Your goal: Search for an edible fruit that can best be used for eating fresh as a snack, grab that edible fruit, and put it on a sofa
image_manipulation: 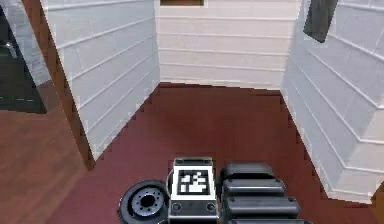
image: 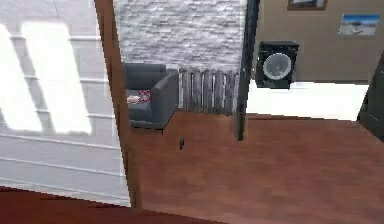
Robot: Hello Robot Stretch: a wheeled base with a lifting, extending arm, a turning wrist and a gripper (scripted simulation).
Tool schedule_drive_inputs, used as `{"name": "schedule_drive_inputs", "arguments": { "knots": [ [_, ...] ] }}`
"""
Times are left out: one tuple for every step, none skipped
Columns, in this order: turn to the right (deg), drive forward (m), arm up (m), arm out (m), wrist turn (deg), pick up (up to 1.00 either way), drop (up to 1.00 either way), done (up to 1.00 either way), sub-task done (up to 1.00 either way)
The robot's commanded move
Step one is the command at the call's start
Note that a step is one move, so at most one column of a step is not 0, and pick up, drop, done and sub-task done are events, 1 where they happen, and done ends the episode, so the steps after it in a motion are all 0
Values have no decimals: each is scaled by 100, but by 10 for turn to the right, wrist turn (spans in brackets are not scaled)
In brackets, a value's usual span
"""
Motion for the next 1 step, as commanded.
{"name": "schedule_drive_inputs", "arguments": {
  "knots": [
    [0, 100, 0, 0, 0, 0, 0, 0, 0]
  ]
}}
